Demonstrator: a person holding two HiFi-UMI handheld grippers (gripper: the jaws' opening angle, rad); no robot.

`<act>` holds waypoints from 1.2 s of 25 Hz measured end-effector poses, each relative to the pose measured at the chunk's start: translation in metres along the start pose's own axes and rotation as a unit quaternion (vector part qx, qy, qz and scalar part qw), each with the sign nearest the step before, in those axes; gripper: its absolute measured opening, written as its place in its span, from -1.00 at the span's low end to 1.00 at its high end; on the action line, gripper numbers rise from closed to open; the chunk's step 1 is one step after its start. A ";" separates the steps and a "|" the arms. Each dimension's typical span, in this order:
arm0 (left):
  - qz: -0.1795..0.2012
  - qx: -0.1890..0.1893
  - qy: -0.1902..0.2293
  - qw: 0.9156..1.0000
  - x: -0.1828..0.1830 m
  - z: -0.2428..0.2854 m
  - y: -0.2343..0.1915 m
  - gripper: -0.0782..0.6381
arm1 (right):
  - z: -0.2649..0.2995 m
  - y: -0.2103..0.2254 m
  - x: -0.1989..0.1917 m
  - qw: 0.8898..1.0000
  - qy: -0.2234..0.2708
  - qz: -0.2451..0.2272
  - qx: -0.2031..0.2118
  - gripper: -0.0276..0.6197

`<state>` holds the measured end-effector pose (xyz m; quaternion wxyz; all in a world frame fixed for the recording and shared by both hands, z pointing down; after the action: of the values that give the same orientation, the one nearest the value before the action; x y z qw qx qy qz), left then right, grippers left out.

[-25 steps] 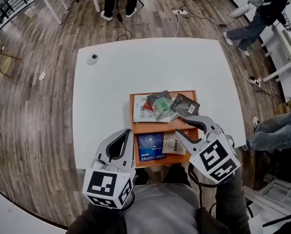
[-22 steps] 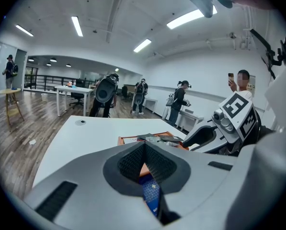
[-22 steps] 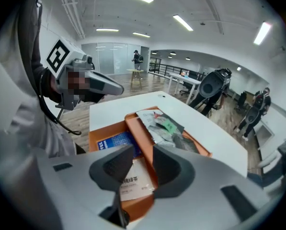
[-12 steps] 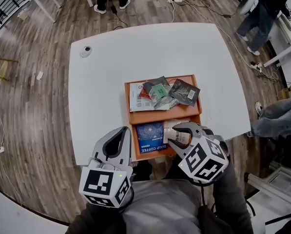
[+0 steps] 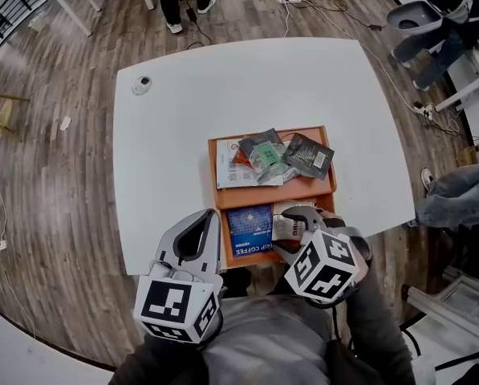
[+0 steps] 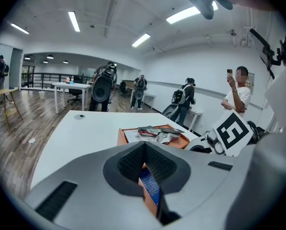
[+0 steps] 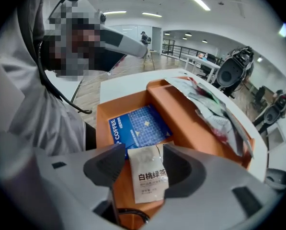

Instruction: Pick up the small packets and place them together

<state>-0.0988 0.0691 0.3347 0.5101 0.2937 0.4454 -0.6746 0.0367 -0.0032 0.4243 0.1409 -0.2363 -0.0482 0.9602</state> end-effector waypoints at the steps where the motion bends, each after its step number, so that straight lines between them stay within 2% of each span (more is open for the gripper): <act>1: -0.001 0.000 0.001 1.000 0.000 0.001 -0.001 -0.79 | 0.003 -0.001 -0.001 1.000 -0.008 -0.004 0.004 -0.17; 8: -0.009 -0.004 0.005 1.000 -0.001 0.011 -0.015 -0.79 | 0.027 0.001 -0.010 0.999 -0.048 -0.012 0.021 -0.09; 16: -0.016 -0.006 0.006 1.000 -0.003 0.022 -0.027 -0.79 | 0.031 0.007 -0.007 0.999 -0.040 -0.003 0.029 -0.08; 17: -0.015 -0.007 0.005 1.000 -0.003 0.023 -0.028 -0.79 | 0.031 0.008 -0.007 0.999 -0.038 0.004 0.029 -0.18; 19: -0.015 -0.006 0.004 1.000 -0.003 0.023 -0.028 -0.79 | 0.030 0.009 -0.007 0.999 -0.031 0.023 0.036 -0.63; 20: -0.015 -0.006 0.003 1.000 -0.003 0.023 -0.027 -0.79 | 0.030 0.008 -0.007 0.998 -0.028 0.030 0.039 -0.74; 23: -0.014 -0.006 0.002 1.000 -0.004 0.022 -0.026 -0.79 | 0.030 0.008 -0.007 0.998 -0.028 0.034 0.034 -0.79; 26: -0.011 -0.009 0.004 1.000 -0.002 0.019 -0.020 -0.79 | 0.024 0.008 -0.006 0.999 -0.031 0.028 0.010 -0.89; 30: 0.000 -0.014 0.013 1.000 0.004 0.013 -0.012 -0.79 | 0.001 0.010 0.006 0.999 -0.003 0.029 -0.016 -0.89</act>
<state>-0.1103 0.0564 0.3405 0.5087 0.2950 0.4614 -0.6643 0.0287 -0.0111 0.4208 0.1087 -0.2371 -0.0569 0.9637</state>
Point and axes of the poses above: the fingertips, and each gripper's own axes: z forward along the fingers, y to its right, x out of its top, the point moved 5 cm from there along -z, backward along the fingers, and after that the axes turned 10 degrees about -x, right-handed, at the moved point
